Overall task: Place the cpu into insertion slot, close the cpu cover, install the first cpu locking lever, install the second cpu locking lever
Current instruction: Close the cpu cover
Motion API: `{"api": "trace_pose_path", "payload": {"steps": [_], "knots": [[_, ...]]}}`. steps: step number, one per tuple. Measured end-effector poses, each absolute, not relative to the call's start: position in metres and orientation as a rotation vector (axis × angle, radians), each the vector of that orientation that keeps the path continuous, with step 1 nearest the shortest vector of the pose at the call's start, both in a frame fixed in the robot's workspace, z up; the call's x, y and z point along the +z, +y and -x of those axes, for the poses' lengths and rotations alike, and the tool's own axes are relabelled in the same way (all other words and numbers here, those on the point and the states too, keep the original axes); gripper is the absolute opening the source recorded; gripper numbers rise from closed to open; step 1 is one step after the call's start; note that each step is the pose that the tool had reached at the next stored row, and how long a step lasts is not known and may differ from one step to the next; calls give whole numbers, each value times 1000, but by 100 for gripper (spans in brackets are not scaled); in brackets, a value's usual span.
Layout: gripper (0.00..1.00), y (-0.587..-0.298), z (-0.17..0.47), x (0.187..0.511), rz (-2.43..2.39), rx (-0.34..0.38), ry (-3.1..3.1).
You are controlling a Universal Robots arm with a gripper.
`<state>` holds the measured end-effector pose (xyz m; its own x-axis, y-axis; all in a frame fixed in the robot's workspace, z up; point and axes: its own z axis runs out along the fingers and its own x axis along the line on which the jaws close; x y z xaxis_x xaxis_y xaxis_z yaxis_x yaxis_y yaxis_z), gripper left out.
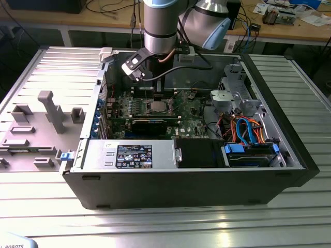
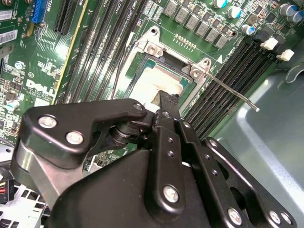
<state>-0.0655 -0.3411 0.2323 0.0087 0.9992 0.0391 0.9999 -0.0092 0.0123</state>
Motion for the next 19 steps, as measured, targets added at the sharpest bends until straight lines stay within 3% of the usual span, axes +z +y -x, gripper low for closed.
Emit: {"api": "trace_pose_path", "payload": {"steps": [19], "knots": [[11,-341,66,241,2218,-57,-2198]]}}
